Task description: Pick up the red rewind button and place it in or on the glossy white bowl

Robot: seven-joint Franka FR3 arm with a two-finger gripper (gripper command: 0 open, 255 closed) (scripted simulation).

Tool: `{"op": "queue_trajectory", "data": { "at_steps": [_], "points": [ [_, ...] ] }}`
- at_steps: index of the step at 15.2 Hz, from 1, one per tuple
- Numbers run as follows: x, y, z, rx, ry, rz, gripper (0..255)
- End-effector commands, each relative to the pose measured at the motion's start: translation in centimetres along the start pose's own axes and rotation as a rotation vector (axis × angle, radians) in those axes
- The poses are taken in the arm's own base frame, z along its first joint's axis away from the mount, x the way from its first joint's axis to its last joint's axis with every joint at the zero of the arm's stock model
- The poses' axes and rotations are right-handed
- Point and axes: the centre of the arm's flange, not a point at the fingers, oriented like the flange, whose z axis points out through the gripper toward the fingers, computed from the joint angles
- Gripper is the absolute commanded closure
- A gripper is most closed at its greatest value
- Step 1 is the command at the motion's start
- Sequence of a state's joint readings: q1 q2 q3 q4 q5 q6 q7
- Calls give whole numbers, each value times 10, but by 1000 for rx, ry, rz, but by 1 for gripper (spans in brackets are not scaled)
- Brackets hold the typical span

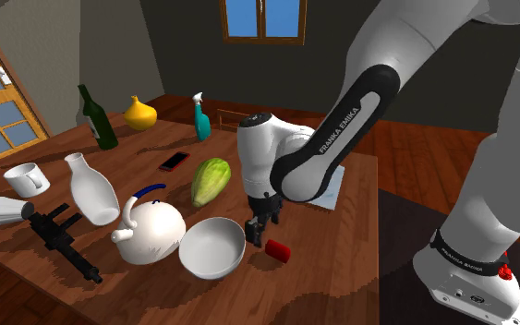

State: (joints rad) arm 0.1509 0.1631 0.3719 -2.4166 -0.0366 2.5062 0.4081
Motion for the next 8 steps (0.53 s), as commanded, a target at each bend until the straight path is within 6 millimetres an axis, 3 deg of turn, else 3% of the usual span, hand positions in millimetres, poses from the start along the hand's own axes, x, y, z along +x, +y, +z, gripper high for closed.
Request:
{"op": "queue_trajectory", "data": {
  "at_steps": [1,5,8],
  "points": [
    [1,-2,14,0,0,-2,0],
    [1,-2,35,0,0,-2,0],
    [1,-2,38,0,0,-2,0]
  ]
}}
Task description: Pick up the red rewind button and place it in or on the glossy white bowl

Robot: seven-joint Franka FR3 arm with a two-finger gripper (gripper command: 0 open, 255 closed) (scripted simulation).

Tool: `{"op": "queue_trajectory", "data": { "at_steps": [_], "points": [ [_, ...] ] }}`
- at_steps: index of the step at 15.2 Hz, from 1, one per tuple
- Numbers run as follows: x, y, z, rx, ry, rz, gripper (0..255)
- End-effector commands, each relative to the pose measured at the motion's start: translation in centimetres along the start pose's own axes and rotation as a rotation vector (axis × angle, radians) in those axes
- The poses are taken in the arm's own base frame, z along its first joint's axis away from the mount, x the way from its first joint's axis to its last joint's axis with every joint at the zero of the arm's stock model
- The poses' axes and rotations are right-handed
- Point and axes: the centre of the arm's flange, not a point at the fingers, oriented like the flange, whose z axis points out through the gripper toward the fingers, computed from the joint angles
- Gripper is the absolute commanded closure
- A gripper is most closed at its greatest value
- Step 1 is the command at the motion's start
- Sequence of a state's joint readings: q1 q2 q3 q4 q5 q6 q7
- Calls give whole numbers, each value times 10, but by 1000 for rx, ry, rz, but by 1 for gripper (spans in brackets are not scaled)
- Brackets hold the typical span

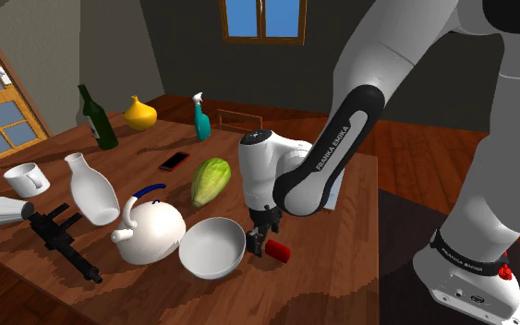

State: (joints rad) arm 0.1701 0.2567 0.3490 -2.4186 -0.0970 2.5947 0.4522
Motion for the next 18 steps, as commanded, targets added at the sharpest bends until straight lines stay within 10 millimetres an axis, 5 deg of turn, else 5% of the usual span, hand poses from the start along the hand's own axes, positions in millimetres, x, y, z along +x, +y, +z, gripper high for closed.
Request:
{"op": "queue_trajectory", "data": {
  "at_steps": [1,6,7,18],
  "points": [
    [0,0,1,0,0,0,0],
    [0,0,1,0,0,0,0],
    [0,0,1,0,0,0,255],
    [-1,0,-10,0,0,0,255]
  ]
}}
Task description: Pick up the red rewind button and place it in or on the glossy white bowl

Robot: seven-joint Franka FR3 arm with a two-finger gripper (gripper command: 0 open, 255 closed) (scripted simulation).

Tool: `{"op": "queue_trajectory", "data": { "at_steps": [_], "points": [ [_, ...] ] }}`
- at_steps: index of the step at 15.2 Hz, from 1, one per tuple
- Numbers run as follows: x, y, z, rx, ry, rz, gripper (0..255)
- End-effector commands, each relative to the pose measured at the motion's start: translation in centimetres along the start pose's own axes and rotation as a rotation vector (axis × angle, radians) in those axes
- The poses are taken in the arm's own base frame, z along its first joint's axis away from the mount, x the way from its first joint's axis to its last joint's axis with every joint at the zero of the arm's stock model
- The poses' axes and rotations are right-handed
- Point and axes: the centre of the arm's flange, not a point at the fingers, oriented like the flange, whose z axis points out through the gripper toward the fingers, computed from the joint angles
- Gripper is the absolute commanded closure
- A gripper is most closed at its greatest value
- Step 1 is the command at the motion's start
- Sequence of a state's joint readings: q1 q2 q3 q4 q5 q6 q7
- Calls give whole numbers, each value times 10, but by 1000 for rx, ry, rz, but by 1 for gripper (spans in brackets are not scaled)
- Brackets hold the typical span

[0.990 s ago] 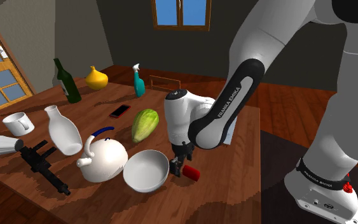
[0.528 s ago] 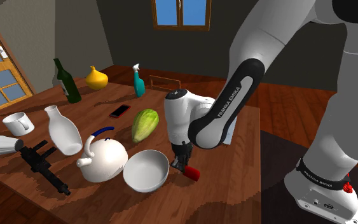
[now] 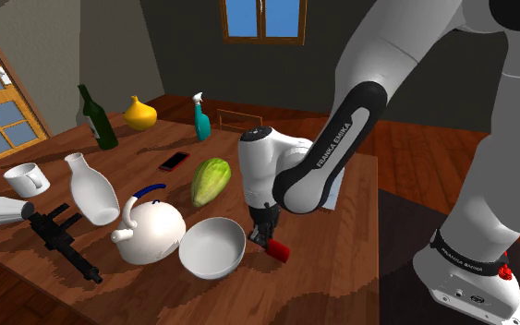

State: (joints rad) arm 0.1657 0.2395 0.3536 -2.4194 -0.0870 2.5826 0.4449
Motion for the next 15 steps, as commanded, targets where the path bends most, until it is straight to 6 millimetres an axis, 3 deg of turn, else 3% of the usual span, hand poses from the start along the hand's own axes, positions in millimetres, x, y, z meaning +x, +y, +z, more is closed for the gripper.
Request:
{"op": "queue_trajectory", "data": {
  "at_steps": [1,11,12,13,15],
  "points": [
    [-1,-1,-8,-1,-3,-1,255],
    [-5,-1,-61,-1,-3,-1,255],
    [-5,-1,-55,-1,-2,-1,255],
    [-5,-1,-55,-1,-2,-1,0],
    [-25,10,-41,0,1,35,0]
  ]
}}
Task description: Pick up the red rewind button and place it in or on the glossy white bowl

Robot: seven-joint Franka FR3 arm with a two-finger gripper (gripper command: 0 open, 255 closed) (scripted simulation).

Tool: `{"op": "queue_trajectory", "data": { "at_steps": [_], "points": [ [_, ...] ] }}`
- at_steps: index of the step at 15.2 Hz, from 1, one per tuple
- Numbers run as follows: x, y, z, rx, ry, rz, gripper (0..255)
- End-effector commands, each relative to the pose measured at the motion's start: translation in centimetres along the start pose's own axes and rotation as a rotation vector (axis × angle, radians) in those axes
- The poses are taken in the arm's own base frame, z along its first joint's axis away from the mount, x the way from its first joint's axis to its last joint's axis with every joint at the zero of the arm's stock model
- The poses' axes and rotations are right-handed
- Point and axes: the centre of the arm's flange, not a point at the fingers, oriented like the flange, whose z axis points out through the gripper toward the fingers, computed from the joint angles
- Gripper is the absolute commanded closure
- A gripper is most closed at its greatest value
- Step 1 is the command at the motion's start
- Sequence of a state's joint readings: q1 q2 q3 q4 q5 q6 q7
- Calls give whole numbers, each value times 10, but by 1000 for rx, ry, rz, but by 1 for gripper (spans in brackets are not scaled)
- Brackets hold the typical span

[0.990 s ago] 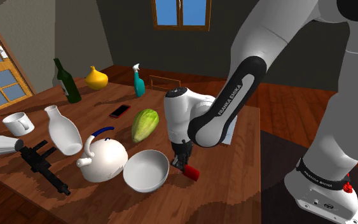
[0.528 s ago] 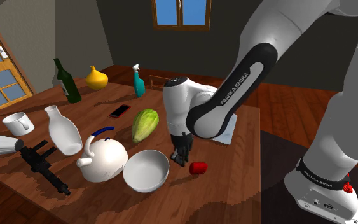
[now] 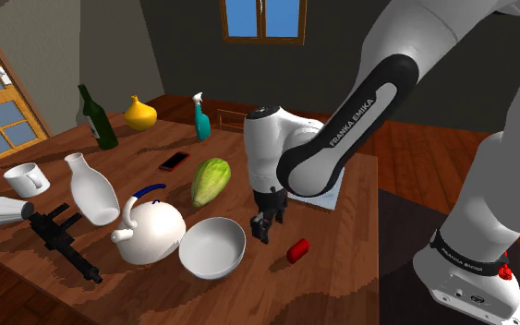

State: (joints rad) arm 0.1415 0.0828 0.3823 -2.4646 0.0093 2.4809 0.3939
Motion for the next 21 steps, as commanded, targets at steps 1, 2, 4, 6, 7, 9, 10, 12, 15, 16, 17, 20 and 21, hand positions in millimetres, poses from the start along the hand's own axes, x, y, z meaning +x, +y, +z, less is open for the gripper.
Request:
{"op": "queue_trajectory", "data": {
  "at_steps": [1,2,4,6,7,9,10,12,15,16,17,20,21],
  "points": [
    [-19,7,13,0,4,33,0],
    [-29,12,20,1,6,51,0],
    [-49,22,35,1,9,87,0],
    [-59,27,43,1,11,107,0],
    [-59,27,49,1,11,107,0],
    [-59,27,59,1,11,107,0],
    [-59,27,65,1,11,107,0],
    [-59,27,75,1,11,107,0],
    [-59,27,83,1,11,107,0],
    [-59,27,83,1,11,107,0],
    [-59,27,83,1,11,107,0],
    [-59,27,83,1,11,107,0],
    [-59,27,83,1,11,107,0]
  ]
}}
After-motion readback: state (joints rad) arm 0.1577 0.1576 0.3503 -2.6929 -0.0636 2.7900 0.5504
